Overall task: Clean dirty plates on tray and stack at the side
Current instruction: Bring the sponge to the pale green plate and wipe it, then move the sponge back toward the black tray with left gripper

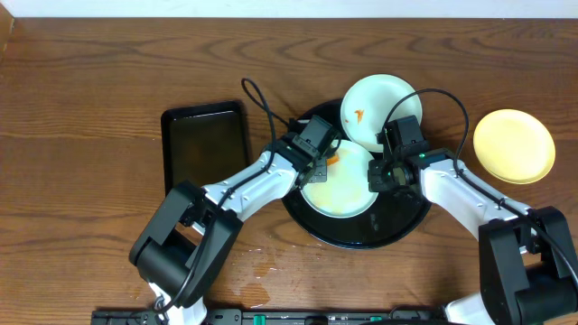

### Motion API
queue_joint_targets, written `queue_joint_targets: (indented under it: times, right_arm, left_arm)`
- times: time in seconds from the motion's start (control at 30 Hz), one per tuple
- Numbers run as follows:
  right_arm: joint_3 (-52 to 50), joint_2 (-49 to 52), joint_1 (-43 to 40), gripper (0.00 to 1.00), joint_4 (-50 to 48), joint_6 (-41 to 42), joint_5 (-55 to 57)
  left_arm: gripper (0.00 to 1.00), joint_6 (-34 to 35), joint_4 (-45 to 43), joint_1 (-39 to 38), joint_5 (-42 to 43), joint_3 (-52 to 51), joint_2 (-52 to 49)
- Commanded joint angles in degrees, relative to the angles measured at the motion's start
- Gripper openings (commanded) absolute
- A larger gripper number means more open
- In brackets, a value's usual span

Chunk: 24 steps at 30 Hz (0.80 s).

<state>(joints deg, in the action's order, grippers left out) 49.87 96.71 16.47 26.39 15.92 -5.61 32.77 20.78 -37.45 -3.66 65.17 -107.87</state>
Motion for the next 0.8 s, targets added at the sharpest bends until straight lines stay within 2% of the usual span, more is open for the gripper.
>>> queue_joint_targets:
  times: [0.0, 0.17, 0.37, 0.6, 0.7, 0.77]
  right_arm:
    - [-1.6, 1.5, -0.6, 0.01, 1.7, -0.5, 6.7]
    - [-1.6, 1.5, -0.6, 0.01, 1.7, -0.6, 6.7]
    - [-1.6, 1.5, -0.6, 0.01, 1.7, -1.3, 6.6]
    - [-1.6, 1.5, -0.6, 0.01, 2.0, -4.3, 5.1]
    - [-1.6, 1.5, -0.6, 0.01, 2.1, -4.9, 4.4]
    - [-1.6, 1.5, -0.6, 0.01, 2.1, -4.9, 4.4]
  left_arm:
    - [0.07, -1.5, 2.3, 2.6, -16.3, 1.2, 4.1]
    - [0.07, -1.7, 3.9, 2.7, -16.6, 1.2, 9.9]
    - [0.08, -1.7, 10.1, 3.9, -16.5, 1.2, 18.9]
    - [0.08, -1.4, 24.3, 11.9, -16.0, 0.6, 25.3]
    - [0.08, -1.4, 25.2, 16.4, -12.3, -2.9, 24.5]
    - [0.08, -1.5, 21.9, 20.0, -9.5, -7.7, 22.8]
